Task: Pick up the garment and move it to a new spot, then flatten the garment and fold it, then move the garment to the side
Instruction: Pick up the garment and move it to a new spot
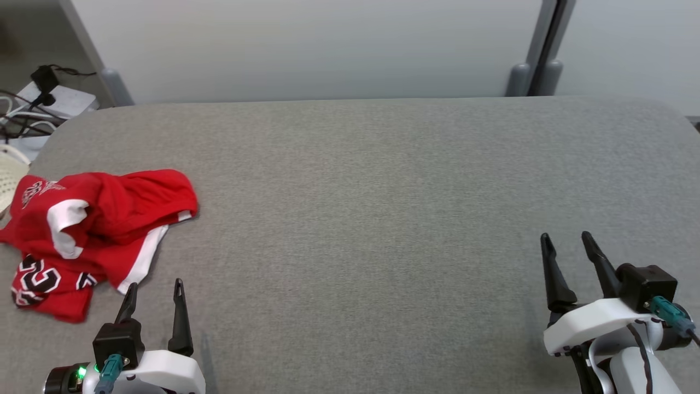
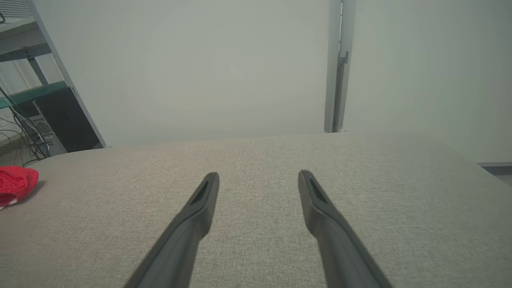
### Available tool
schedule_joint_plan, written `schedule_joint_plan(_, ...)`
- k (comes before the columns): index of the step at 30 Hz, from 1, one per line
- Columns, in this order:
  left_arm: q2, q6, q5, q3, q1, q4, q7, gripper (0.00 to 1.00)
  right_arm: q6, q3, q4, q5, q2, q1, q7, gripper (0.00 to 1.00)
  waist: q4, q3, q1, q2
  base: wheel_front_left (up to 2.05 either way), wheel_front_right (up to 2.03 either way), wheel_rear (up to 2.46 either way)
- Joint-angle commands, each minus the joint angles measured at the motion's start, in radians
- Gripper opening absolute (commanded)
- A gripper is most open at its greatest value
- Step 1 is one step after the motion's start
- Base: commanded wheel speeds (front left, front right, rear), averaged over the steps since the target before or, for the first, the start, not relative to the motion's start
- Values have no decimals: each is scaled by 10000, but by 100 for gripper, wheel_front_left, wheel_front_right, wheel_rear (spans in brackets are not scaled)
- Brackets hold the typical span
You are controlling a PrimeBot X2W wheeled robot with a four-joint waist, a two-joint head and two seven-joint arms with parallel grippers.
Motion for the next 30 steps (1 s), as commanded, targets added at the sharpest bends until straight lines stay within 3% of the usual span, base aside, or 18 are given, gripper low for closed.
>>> schedule_joint_plan(1, 131, -25, -25, 342, -391, -229, -132, 100, 2, 324, -321, -143, -39, -170, -136, 100, 277, 32, 0, 0, 0, 0, 0)
schedule_joint_plan(17, 87, -325, -33, 567, -152, 25, -132, 100, 2, 1804, -72, 253, -41, -284, -136, 100, 3601, -12, 0, 0, 0, 0, 0)
schedule_joint_plan(24, 77, -574, -300, 817, -99, 145, -132, 100, 2, 2195, 34, 374, -60, -269, -136, 100, 3945, -16, 0, 0, 0, 0, 0)
schedule_joint_plan(30, 66, -834, -517, 1036, -362, 148, -132, 100, 2, 2375, 66, 451, -202, -330, -136, 100, 3714, 256, 0, 0, 0, 0, 0)
